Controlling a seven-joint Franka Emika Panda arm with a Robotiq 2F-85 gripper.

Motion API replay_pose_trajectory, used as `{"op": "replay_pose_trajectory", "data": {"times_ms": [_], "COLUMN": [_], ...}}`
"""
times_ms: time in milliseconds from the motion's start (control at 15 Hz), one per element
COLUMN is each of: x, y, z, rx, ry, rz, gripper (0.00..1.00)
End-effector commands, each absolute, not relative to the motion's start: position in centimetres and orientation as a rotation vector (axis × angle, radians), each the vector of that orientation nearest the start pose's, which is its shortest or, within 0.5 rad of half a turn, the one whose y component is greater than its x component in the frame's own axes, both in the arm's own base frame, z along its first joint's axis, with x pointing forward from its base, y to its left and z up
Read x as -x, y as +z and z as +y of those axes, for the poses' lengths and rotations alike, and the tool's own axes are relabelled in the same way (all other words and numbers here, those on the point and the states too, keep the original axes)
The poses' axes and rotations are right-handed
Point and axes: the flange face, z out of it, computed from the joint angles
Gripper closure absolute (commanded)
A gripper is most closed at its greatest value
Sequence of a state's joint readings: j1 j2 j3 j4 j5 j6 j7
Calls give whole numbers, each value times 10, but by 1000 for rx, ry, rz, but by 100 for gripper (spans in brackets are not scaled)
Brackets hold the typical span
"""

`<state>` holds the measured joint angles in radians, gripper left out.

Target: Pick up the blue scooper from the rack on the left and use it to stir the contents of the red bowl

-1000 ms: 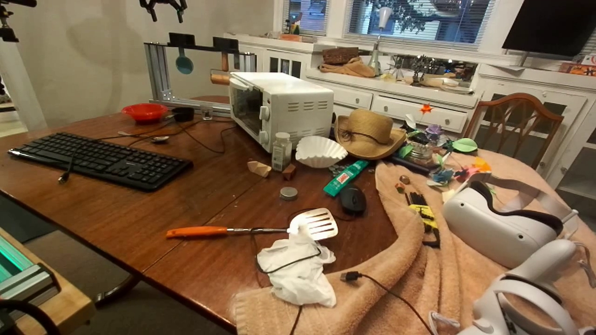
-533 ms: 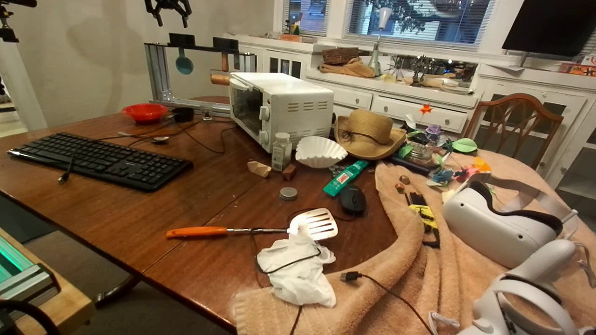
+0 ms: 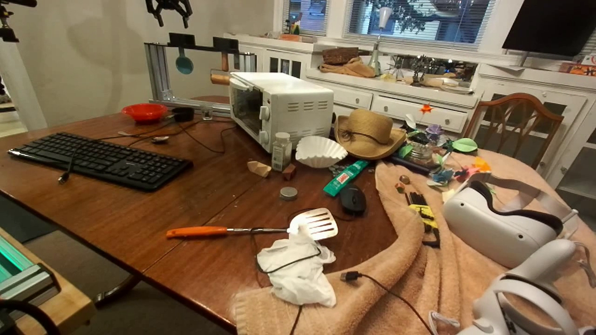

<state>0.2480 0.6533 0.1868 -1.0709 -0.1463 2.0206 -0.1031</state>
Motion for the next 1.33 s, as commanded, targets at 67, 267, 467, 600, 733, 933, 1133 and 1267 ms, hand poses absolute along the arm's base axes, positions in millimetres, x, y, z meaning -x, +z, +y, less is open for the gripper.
{"op": "replay_pose_trajectory", "data": {"times_ms": [67, 267, 467, 600, 733, 933, 1133, 1267], "x": [-727, -733, -737, -740, -743, -746, -748, -747], "y": [475, 469, 463, 460, 458, 458, 458, 459], "z": [270, 271, 275, 277, 278, 277, 276, 275], "rx": [2959, 2956, 2953, 2950, 2949, 2951, 2954, 2955], "ry": [-474, -474, -470, -474, -480, -488, -481, -453], "rz": [-777, -771, -767, -765, -761, -752, -741, -739], "gripper": [0, 0, 0, 0, 0, 0, 0, 0]}}
